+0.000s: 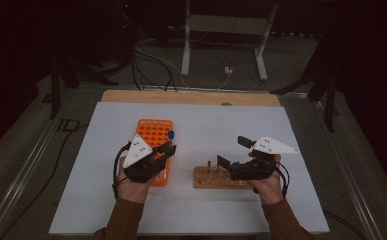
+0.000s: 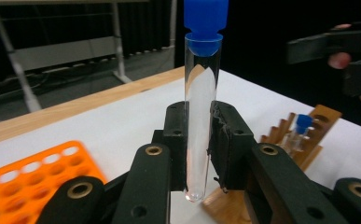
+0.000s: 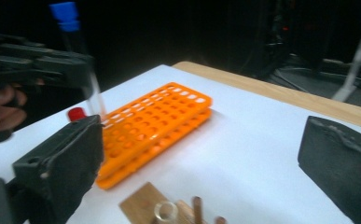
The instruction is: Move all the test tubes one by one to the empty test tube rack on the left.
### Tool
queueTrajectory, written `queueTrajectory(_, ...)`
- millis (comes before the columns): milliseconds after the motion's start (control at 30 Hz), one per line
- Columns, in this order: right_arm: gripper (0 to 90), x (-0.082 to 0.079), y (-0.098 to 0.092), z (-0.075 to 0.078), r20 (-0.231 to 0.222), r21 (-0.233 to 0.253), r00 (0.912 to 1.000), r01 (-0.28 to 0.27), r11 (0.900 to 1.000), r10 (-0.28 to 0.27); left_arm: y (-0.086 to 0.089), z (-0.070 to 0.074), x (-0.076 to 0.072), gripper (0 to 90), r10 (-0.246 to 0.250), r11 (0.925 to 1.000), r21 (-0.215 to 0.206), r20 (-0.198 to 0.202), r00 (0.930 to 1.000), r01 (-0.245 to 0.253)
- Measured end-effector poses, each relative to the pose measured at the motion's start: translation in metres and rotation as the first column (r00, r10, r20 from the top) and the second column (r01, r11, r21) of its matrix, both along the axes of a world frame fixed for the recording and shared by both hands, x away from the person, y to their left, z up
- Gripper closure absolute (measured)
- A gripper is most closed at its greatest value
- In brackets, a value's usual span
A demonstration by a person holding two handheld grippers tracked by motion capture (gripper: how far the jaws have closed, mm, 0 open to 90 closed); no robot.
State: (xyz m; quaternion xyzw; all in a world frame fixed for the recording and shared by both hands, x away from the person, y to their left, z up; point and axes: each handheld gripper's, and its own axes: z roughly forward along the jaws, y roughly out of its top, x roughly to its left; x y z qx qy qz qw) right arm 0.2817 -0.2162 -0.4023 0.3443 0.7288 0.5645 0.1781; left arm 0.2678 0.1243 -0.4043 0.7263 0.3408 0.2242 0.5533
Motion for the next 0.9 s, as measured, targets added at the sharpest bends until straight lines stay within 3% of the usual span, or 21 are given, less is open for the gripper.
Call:
queueTrajectory(400,0.2,-0.003,-0.028,-0.009,-0.019,0.004,0.9975,0.068,0.998,-0.068,0.04,-0.012,-0.005,77.6,0.092,0.9957,0.007,-0.023,0.9955,-0.092)
queueTrajectory(900,0.2,-0.006,-0.043,-0.019,-0.038,0.014,0.9952,0.091,0.996,-0.091,0.06,-0.039,-0.008,77.6,0.139,0.9901,-0.005,-0.078,0.9872,-0.14)
